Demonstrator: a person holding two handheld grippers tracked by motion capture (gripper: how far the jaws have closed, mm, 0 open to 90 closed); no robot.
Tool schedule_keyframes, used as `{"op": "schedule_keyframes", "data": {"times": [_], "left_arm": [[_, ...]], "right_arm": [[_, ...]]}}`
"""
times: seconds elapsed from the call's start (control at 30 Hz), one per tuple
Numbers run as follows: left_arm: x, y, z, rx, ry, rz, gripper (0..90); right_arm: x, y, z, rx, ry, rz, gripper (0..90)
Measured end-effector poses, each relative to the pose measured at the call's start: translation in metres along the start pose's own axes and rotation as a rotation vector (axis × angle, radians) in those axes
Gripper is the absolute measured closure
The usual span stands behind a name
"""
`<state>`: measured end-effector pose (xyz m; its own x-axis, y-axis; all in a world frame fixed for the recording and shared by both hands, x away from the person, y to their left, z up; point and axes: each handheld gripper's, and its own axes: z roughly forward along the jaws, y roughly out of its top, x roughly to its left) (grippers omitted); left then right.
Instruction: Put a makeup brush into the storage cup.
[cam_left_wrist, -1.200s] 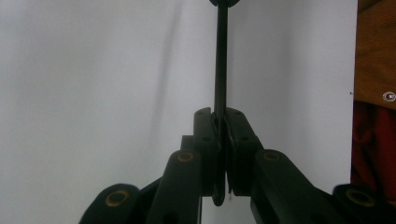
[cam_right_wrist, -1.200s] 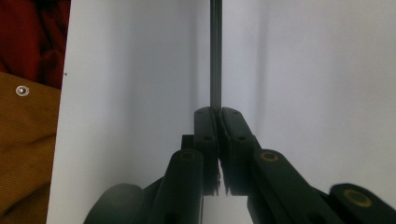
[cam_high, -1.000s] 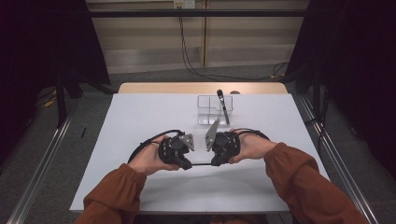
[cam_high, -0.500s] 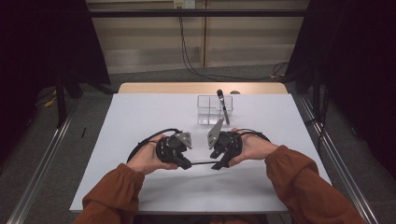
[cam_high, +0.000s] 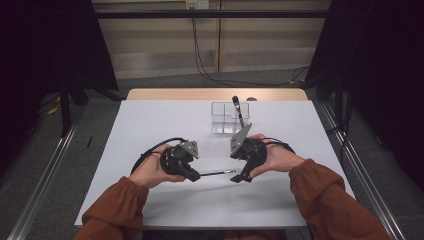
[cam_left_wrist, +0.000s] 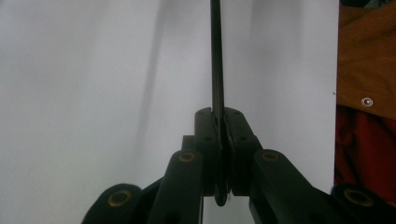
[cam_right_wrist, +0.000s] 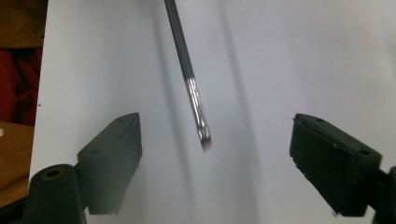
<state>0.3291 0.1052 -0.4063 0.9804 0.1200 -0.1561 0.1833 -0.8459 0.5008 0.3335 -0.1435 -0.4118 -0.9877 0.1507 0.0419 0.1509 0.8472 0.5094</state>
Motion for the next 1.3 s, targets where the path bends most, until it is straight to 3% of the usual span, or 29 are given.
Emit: {"op": "schedule_keyframes", "data": {"times": [0.23, 0.4, 0.5, 0.67, 0.9, 1.03, 1.3], "left_arm": [[0.002, -0.012, -0.008, -0.044, 0.018, -0.034, 85.4], [0.004, -0.022, -0.012, -0.091, 0.005, -0.061, 85.4], [0.005, -0.030, -0.016, -0.107, 0.031, -0.077, 85.4], [0.004, -0.042, -0.020, -0.144, 0.027, -0.099, 85.4], [0.004, -0.053, -0.021, -0.204, 0.037, -0.132, 85.4], [0.001, -0.054, -0.021, -0.245, 0.045, -0.140, 85.4], [0.000, -0.063, -0.011, -0.351, 0.043, -0.145, 85.4]], "right_arm": [[0.001, -0.017, -0.011, -0.072, -0.047, 0.070, 5.8], [0.001, -0.025, -0.013, -0.115, -0.065, 0.108, 3.3], [0.001, -0.029, -0.014, -0.128, -0.066, 0.131, 3.6], [0.003, -0.040, -0.011, -0.131, -0.072, 0.192, 3.8], [0.009, -0.056, -0.012, -0.197, -0.096, 0.231, 3.2], [0.012, -0.064, -0.014, -0.250, -0.056, 0.257, 3.3], [0.016, -0.074, -0.009, -0.348, -0.120, 0.309, 2.3]]}}
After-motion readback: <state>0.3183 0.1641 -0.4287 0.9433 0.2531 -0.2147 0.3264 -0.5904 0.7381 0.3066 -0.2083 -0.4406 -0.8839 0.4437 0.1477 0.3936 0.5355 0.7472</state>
